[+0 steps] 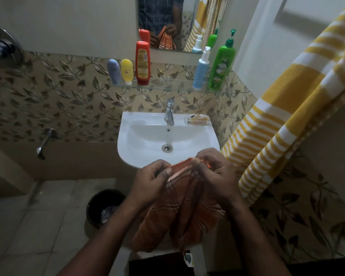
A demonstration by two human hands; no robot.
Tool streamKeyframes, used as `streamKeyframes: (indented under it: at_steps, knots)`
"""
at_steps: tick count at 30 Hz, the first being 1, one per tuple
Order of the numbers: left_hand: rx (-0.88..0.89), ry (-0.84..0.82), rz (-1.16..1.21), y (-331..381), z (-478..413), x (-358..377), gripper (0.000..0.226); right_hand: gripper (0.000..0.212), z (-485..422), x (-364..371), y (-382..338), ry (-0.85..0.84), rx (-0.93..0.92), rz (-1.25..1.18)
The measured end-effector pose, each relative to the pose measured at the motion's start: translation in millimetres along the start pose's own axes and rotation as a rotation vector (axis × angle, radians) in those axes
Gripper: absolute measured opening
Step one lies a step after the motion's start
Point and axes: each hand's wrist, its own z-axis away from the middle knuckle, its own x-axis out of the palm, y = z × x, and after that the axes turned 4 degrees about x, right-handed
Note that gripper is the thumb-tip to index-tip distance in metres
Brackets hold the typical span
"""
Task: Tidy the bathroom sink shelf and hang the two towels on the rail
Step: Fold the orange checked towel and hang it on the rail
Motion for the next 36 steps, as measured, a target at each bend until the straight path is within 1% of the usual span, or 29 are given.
streamKeyframes:
  at_steps: [1, 3, 5, 7, 9, 10, 11, 13, 16, 19, 21, 23, 25, 27, 28, 29, 30, 32, 33, 34, 36]
  knots:
    - [0.001, 0.02, -0.004, -1, 0, 1, 0.019, 0.009, -2, -3, 2, 0.016, 0.003, -0.033]
    - [0.009, 0.083, 0.003, 1, -4, 0, 0.017, 0.007, -2, -11, 7, 0.013, 0.086, -0.067]
    - [0.013, 0.131, 0.028, 8, -9, -2, 0.018, 0.016, -1, -14, 12, 0.033, 0.138, 0.008]
    - [0.057, 0.119, -0.011, 14, -13, -4, 0.019, 0.025, 0, -10, 14, 0.054, 0.147, 0.034]
    - [0.131, 0.084, -0.088, 18, -15, -3, 0.012, 0.035, 1, -2, 9, 0.001, 0.171, 0.039]
    - [0.156, 0.062, -0.115, 21, -16, -2, 0.013, 0.042, 1, 3, 6, -0.057, 0.193, 0.067]
    - [0.169, 0.04, -0.121, 23, -17, 1, 0.015, 0.044, 2, 7, 3, -0.12, 0.196, 0.117]
    - [0.171, 0.019, -0.084, 26, -18, 5, 0.017, 0.037, 2, 12, -1, -0.183, 0.151, 0.174]
    - [0.122, -0.005, -0.038, 19, -19, 2, 0.022, 0.027, -4, 5, -1, -0.113, 0.131, 0.028]
    - [0.147, -0.066, -0.164, 9, -15, 3, 0.024, 0.015, -11, -5, -1, -0.021, 0.124, -0.121]
    - [0.196, -0.029, -0.266, 4, -14, 5, 0.025, 0.004, -13, -10, -8, -0.011, 0.163, -0.239]
    - [0.19, 0.086, -0.285, 0, -16, 4, 0.019, 0.011, -15, -17, -12, 0.012, 0.176, -0.287]
    - [0.106, 0.156, -0.195, -1, -18, 0, 0.017, 0.023, -15, -21, -11, 0.023, 0.186, -0.292]
    - [0.018, 0.139, -0.065, 2, -20, -2, 0.015, 0.026, -15, -21, -5, 0.009, 0.192, -0.177]
    - [0.008, 0.126, -0.041, 3, -21, -1, 0.014, 0.027, -14, -19, -1, 0.003, 0.196, -0.083]
    - [0.021, 0.121, -0.048, 6, -21, 0, 0.012, 0.033, -13, -17, 4, -0.012, 0.204, -0.004]
    - [0.042, 0.117, -0.064, 9, -20, 2, 0.012, 0.042, -12, -15, 5, -0.053, 0.22, 0.051]
    - [0.096, 0.108, -0.107, 15, -20, 5, 0.018, 0.053, -8, -7, 5, -0.212, 0.238, 0.205]
    - [0.125, 0.098, -0.127, 17, -20, 6, 0.02, 0.053, -4, -2, 4, -0.278, 0.225, 0.278]
    - [0.148, 0.089, -0.149, 18, -21, 7, 0.02, 0.048, -2, 2, 3, -0.296, 0.2, 0.31]
    - [0.135, 0.058, -0.157, 16, -22, 5, 0.023, 0.037, -2, 3, 4, -0.234, 0.174, 0.248]
